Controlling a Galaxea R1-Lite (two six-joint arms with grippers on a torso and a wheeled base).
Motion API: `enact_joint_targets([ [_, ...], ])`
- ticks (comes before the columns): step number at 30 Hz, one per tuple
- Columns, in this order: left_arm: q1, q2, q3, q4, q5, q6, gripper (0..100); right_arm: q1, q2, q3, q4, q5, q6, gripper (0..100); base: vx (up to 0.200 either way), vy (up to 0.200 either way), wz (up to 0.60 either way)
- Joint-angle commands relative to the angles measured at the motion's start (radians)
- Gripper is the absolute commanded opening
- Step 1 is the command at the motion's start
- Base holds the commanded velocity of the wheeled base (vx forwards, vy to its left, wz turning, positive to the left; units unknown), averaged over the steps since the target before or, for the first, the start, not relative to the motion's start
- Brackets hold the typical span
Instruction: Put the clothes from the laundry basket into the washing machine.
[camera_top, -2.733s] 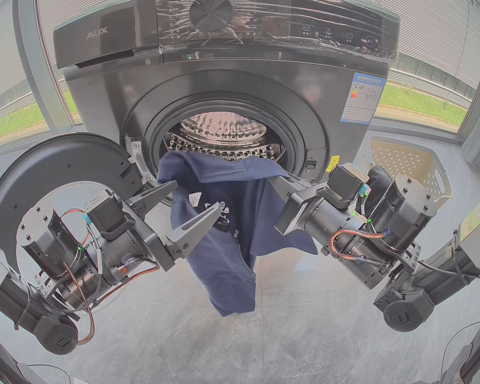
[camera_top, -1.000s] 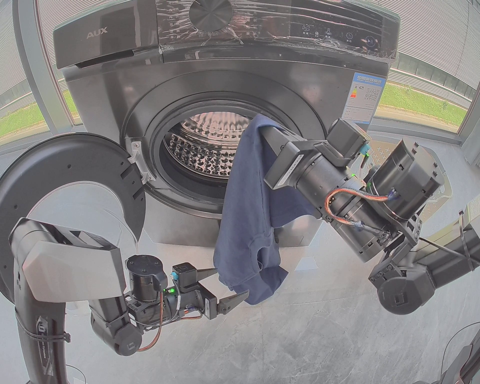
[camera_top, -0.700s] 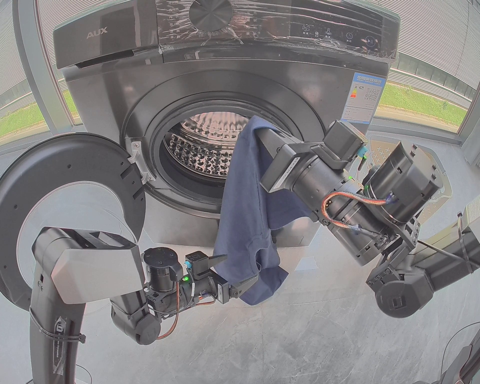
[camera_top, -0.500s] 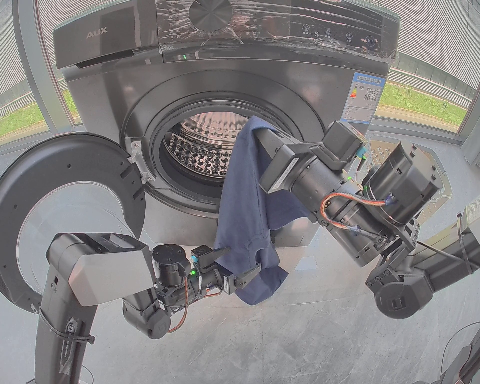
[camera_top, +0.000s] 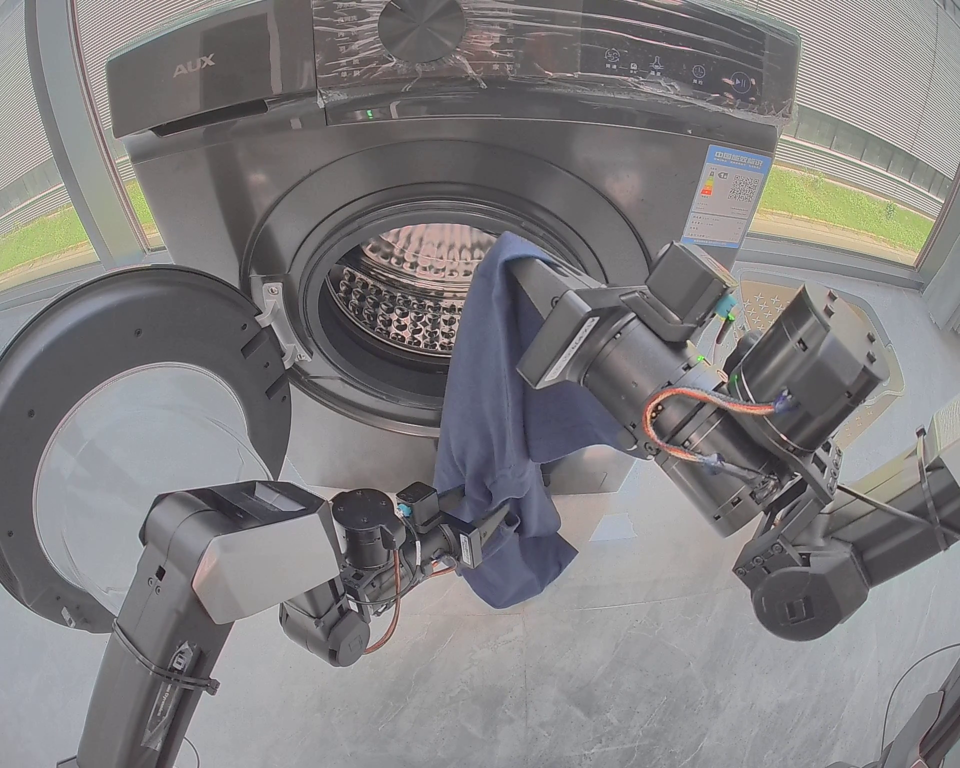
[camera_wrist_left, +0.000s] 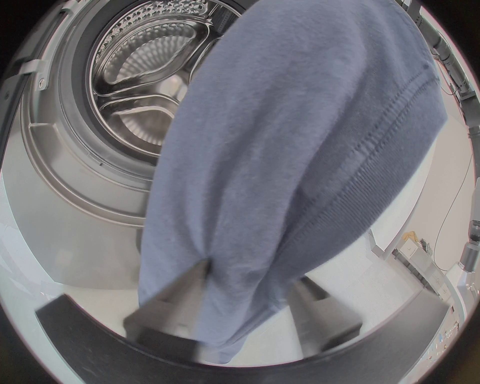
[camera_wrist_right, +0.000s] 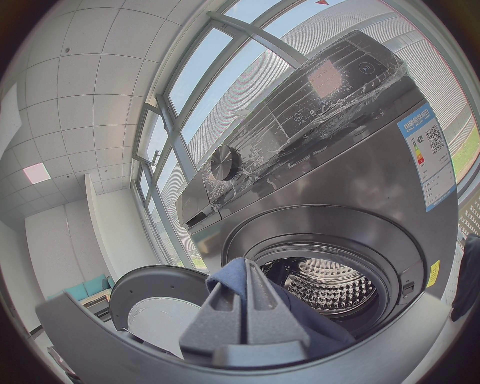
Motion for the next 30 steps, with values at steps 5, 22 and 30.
enact_joint_targets([
  [5,0.016,0.016,-0.022,-0.004,0.024,0.000,0,-0.007,-0.005,0.006,-0.002,-0.001,0.004,0,0.000,0.000,0.00],
  [22,0.081,-0.504,0.458,-0.008,0.001,0.001,0,-0.148,-0.071,0.255,0.001,-0.004,0.021,0,0.000,0.000,0.00],
  [30,0.094,-0.774,0.576,-0.003,-0.057,-0.002,0,-0.185,-0.078,0.359,0.010,-0.004,0.021,0,0.000,0.000,0.00],
])
